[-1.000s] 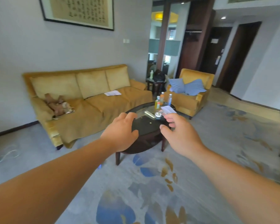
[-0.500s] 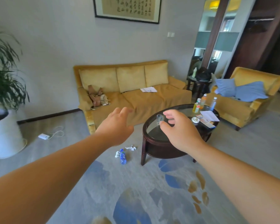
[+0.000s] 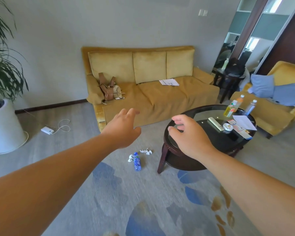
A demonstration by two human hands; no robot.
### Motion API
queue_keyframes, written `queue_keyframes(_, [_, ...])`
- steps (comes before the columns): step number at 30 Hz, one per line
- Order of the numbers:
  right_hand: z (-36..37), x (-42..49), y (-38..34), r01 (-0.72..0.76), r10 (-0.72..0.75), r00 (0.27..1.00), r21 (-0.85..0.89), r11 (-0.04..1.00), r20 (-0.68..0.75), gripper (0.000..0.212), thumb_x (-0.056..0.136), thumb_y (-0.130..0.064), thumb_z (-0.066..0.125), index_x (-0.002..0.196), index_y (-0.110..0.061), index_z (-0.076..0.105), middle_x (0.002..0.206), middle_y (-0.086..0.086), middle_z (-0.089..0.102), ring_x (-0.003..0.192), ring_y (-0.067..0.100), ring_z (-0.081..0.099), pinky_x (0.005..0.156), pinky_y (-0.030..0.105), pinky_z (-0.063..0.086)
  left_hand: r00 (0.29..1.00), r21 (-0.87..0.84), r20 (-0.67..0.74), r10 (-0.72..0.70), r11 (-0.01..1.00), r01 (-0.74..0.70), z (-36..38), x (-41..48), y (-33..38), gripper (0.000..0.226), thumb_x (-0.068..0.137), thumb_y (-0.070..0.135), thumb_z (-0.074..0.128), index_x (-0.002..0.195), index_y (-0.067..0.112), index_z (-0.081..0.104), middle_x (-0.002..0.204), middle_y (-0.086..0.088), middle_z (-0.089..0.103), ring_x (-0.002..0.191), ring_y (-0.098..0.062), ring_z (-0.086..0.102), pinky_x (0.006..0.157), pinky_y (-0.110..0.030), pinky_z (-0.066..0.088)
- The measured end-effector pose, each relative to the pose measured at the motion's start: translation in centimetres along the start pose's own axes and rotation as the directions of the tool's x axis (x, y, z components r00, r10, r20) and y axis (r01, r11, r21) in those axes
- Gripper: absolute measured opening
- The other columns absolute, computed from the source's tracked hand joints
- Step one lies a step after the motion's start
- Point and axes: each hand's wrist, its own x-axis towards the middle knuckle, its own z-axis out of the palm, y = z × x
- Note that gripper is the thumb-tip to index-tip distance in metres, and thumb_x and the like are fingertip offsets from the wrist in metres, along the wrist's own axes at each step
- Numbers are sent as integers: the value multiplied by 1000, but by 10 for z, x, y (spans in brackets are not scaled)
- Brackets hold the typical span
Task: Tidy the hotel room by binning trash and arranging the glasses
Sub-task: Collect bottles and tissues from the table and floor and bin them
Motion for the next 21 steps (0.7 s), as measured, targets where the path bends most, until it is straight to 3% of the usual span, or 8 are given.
queue_keyframes(5, [25,53,-10,-3,3,1000,4,1000,26,39,92,-35,56,129,-26,52,130,-8,53,114,5,52,88,22,36,1000,-13,11,-28,1000,28,-4,54,-35,55,90,34,53,141,27,32,141,-3,38,116,-23,50,90,-40,50])
queue_keyframes(11, [45,110,-6,-9,9,998,2,1000,62,40,92,-36,54,131,-27,50,131,-7,52,115,8,52,93,27,41,998,-20,48,-34,999,35,14,103,-56,55,91,34,53,141,26,32,139,-4,40,122,-24,46,93,-38,47])
queue_keyframes(21, [59,230,24,29,-33,995,40,999,90,39,92,-36,55,130,-25,52,130,-7,54,115,10,53,86,26,38,993,8,61,-101,995,101,29,206,-67,56,90,33,54,141,27,32,145,-2,36,127,-22,43,96,-34,43])
